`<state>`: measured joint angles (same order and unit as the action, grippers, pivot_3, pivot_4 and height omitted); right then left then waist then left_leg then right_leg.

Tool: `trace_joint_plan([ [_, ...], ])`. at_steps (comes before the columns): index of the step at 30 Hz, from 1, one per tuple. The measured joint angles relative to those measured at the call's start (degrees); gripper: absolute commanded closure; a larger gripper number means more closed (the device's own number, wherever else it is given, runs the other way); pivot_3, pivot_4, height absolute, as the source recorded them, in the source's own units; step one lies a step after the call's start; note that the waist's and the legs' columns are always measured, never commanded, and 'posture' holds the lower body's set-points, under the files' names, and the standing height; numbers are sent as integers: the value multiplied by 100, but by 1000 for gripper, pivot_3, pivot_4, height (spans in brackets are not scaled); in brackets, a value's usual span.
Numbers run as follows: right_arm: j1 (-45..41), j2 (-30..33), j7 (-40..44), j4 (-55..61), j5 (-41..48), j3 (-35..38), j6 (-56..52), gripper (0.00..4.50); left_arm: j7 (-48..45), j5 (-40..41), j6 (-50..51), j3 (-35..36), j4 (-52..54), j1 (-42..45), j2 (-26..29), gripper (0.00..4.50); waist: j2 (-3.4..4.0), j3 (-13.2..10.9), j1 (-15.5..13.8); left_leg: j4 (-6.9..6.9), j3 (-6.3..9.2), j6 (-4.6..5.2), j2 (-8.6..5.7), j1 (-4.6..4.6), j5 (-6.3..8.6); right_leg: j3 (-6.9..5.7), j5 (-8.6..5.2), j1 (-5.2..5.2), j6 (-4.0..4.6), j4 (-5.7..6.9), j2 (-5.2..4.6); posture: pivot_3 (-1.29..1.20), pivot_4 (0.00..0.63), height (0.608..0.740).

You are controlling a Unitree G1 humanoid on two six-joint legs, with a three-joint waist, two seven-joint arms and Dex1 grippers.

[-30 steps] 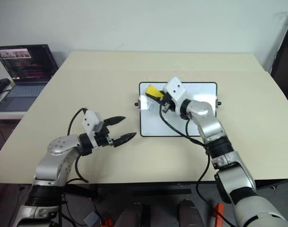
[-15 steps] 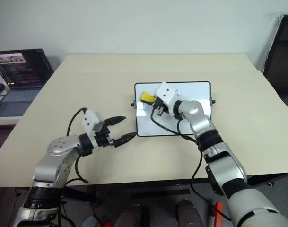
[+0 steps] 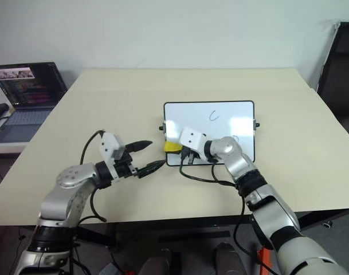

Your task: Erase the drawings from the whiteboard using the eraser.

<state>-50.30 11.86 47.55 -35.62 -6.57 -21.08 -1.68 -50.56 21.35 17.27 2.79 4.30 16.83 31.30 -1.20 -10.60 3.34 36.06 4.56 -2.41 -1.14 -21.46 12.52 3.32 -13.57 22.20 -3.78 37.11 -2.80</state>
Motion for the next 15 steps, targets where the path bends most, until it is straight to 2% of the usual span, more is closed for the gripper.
trace_joint_plan([
  [4,242,244,423,686,567,416,-640,3644,-21,67,26,0,5,182,4,0,0,-3,-53,2,20,0,-3,-42,0,-21,14,19,-24,-13,-4,0,150,740],
  [9,591,960,857,2743,1633,1201,-1863,3644,-111,124,126,-23,29,305,55,0,1,-4,-61,-5,37,-15,-9,-122,11,-47,22,95,-11,-9,-19,0,150,740],
  [11,897,1525,1050,3569,2009,1485,-2348,3645,-200,128,134,-53,40,409,120,0,1,-4,-91,-5,54,-16,-10,-156,12,-69,19,119,-8,-13,-22,0,150,740],
  [12,1200,2082,1208,4031,2203,1733,-2611,3645,-298,137,130,-53,48,438,239,0,1,-5,-152,-5,60,-22,-15,-159,16,-78,6,119,-8,-13,-29,0,150,740],
  [15,1840,3291,1420,4476,2382,2557,-2950,3645,-480,137,126,75,-68,507,536,0,2,-6,-185,-9,54,-23,-21,-161,24,-77,-7,116,-12,-20,-34,0,150,740],
])
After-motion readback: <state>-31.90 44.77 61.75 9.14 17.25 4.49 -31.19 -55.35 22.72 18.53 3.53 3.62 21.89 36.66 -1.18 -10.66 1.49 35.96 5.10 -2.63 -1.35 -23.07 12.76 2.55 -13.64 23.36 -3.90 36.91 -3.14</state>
